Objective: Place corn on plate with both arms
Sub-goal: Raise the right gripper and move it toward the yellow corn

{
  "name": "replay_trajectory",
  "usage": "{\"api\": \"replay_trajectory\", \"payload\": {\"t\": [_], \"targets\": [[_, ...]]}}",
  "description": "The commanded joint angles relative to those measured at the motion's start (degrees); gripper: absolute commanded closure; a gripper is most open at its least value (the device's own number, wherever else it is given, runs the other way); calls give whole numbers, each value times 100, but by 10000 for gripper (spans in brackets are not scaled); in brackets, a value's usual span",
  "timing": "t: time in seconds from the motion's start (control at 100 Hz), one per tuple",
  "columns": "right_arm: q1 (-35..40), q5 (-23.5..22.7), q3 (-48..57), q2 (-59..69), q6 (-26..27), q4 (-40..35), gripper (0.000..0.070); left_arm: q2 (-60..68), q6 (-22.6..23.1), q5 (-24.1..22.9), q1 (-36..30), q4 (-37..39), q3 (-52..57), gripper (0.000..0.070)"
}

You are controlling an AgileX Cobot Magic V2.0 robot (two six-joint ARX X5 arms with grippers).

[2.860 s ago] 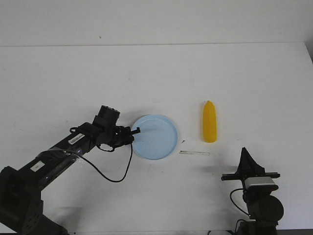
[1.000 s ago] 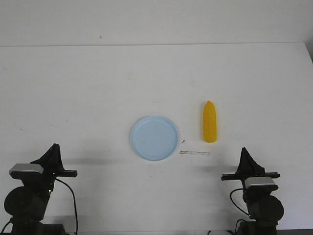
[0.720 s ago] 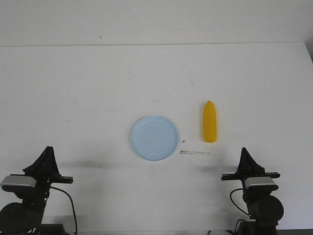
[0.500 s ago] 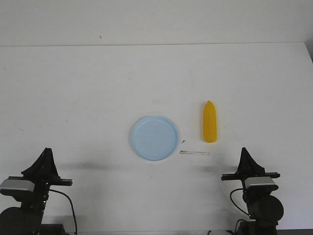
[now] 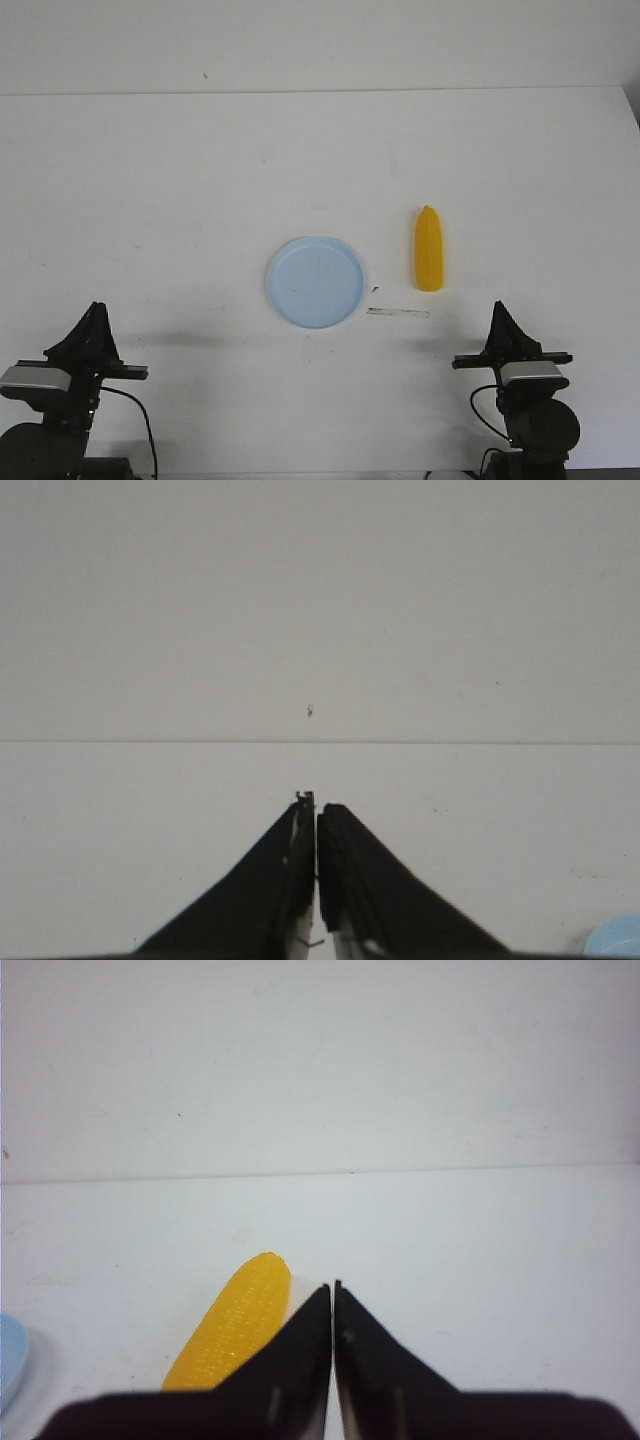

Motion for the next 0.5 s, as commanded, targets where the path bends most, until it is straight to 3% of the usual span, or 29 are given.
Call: {"api": "replay_trajectory", "payload": {"t": [0.0, 0.49], "targets": [[4, -2, -7, 7, 33, 68, 698, -13, 48, -4, 4, 61, 72, 699], [59, 0, 146, 136, 79, 396, 699, -13, 48, -4, 4, 61, 72, 699]]}}
